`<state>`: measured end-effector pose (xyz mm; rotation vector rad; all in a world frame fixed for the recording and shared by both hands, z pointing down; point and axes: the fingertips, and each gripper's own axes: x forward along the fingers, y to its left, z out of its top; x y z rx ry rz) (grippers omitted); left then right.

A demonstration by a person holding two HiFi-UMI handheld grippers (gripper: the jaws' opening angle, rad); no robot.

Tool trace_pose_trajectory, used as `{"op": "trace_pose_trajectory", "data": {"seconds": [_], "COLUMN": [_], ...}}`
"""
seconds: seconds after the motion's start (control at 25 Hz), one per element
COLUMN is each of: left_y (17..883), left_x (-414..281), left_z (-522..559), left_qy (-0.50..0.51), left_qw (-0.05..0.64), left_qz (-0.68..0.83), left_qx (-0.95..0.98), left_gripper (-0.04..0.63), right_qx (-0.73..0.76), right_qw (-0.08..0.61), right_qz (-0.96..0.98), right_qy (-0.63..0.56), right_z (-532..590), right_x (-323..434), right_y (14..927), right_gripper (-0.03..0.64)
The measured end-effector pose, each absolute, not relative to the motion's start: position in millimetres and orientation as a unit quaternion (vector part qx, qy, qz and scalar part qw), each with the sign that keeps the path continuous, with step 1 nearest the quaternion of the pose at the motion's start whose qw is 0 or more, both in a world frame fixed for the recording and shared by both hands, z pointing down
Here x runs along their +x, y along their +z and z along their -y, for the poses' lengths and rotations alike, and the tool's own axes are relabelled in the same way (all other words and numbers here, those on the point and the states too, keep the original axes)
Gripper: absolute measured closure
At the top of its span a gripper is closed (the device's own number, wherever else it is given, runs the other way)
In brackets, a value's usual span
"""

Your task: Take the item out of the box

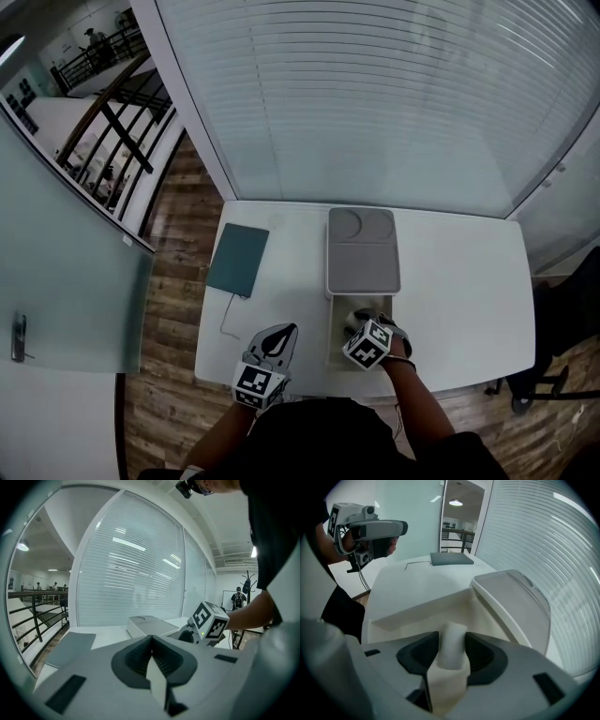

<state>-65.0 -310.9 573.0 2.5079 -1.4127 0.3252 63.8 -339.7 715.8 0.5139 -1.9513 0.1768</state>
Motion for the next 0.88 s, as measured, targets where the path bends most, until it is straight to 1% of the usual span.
{"op": "trace_pose_trajectory", "data": {"seconds": [0.12, 0.44, 0.68, 0.88], "left_y": [576, 577, 578, 575], "left_x": [-66, -75, -72, -63], "left_z": [307, 304, 308, 312], "left_qy": [0.114, 0.110, 0.105, 0.098], "left_qw": [0.125, 0.132, 0.126, 0.124], "left_qz": [0.486, 0.499, 0.493, 0.480], "left_qx": [0.857, 0.849, 0.854, 0.863], "left_gripper": [0.583, 0.584, 0.583, 0.584], "right_qx": [0.216, 0.237, 0.278, 0.325], "right_qw": [0.529, 0.517, 0.485, 0.435], "right_qz": [0.817, 0.820, 0.829, 0.840], "right_qy": [0.073, 0.056, 0.013, -0.015], "right_z": [340, 340, 350, 356], "right_x": [64, 69, 69, 69], "right_y": [717, 707, 675, 637], "right_gripper": [0.444, 0.453, 0.453, 0.453]}}
